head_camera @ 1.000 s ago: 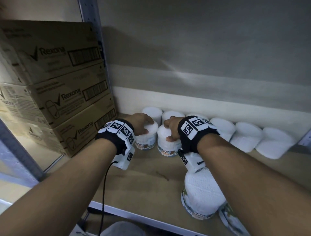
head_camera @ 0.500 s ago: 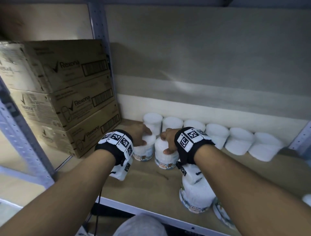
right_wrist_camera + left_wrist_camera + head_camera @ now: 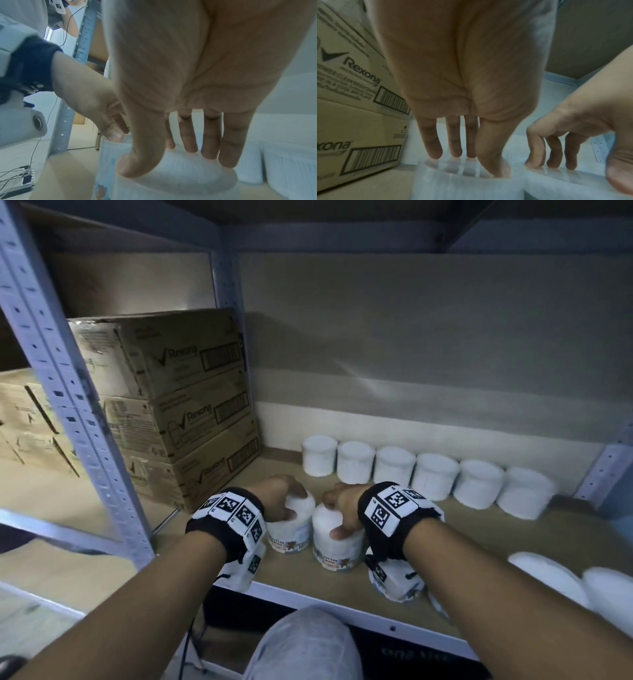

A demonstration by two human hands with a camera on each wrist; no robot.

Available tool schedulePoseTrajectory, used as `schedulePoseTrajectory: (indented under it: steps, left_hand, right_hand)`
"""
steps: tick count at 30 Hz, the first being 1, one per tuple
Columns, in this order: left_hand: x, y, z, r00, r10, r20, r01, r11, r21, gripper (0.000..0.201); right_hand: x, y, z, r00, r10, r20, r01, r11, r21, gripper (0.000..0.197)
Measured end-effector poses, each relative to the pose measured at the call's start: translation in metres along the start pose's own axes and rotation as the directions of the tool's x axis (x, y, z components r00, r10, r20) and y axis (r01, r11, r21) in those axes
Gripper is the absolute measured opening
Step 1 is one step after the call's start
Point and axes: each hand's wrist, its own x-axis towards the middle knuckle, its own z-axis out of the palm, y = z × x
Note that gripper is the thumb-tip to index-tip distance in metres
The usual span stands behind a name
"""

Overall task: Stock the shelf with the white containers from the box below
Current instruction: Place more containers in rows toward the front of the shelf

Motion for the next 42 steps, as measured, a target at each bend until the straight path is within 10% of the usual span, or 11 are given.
schedulePoseTrajectory:
  steps: [22,42]
  left_hand:
    - [-0.021,0.017,-0.007,0.999,0.045,-0.011,-0.045,0.999,-0.011,0.043]
    - [0.106,0.174,-0.038,0.984,0.179,-0.008,-0.179,0.983,0.046,0.053]
  right_hand:
    - [-0.051,-0.005,-0.011,1.0,0.013,-0.021,-0.006,0.963,0.271,0.053]
    - [-0.097,0.202,0.01,0.883,0.458,-0.104,-0.354,0.795,0.492,0.036]
